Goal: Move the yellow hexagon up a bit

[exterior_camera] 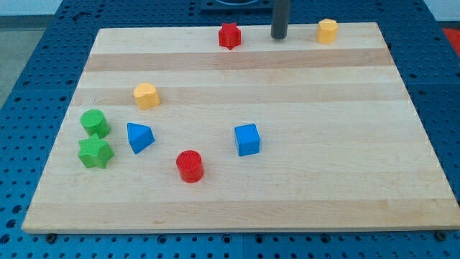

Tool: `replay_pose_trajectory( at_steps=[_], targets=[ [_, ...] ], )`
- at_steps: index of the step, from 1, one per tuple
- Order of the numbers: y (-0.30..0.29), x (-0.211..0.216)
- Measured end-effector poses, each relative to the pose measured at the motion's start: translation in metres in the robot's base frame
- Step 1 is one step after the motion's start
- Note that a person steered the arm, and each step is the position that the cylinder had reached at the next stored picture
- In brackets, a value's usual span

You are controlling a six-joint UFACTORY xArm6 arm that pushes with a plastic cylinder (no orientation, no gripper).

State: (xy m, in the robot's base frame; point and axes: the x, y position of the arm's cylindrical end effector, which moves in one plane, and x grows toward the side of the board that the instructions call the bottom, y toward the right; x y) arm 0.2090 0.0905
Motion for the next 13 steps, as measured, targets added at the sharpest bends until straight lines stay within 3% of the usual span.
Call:
replay_pose_trajectory(
  at_steps=[1,6,8,9,11,12,13],
  targets=[
    [0.024,-0.018],
    [0.089,-0.017],
    [0.177,-0.017],
    [0.172,-0.016],
    [0.13,0.035],
    [0.112,0.033],
    [0.136,0.002]
  ],
)
